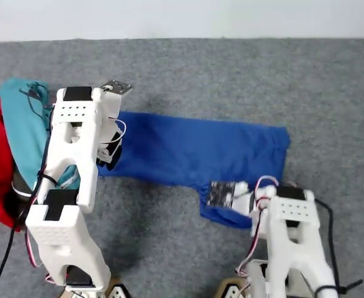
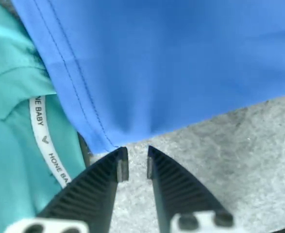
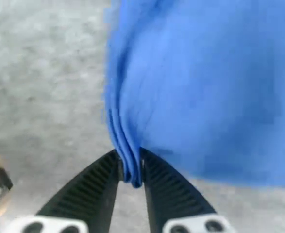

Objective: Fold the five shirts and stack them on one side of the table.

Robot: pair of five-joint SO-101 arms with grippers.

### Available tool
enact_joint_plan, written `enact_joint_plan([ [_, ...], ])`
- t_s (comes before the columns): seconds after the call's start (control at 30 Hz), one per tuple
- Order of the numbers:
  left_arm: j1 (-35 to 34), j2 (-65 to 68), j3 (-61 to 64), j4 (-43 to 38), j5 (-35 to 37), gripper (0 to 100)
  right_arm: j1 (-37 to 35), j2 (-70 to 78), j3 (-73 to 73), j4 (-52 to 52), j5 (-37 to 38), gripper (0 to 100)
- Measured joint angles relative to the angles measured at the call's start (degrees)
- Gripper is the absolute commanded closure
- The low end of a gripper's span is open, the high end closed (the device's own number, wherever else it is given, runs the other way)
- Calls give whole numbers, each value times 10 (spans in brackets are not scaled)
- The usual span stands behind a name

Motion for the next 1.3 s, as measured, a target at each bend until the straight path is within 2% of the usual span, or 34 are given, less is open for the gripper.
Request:
enact_joint_plan([
  [0.37, 0, 0, 0, 0, 0, 927, -1, 3, -41, -178, -159, 988],
  [0.8, 0, 0, 0, 0, 0, 927, -46, 166, -42, -446, -295, 988],
  [1.03, 0, 0, 0, 0, 0, 927, -44, 179, -86, -473, -359, 988],
  [1.3, 0, 0, 0, 0, 0, 927, -45, 244, -127, -482, -369, 987],
])
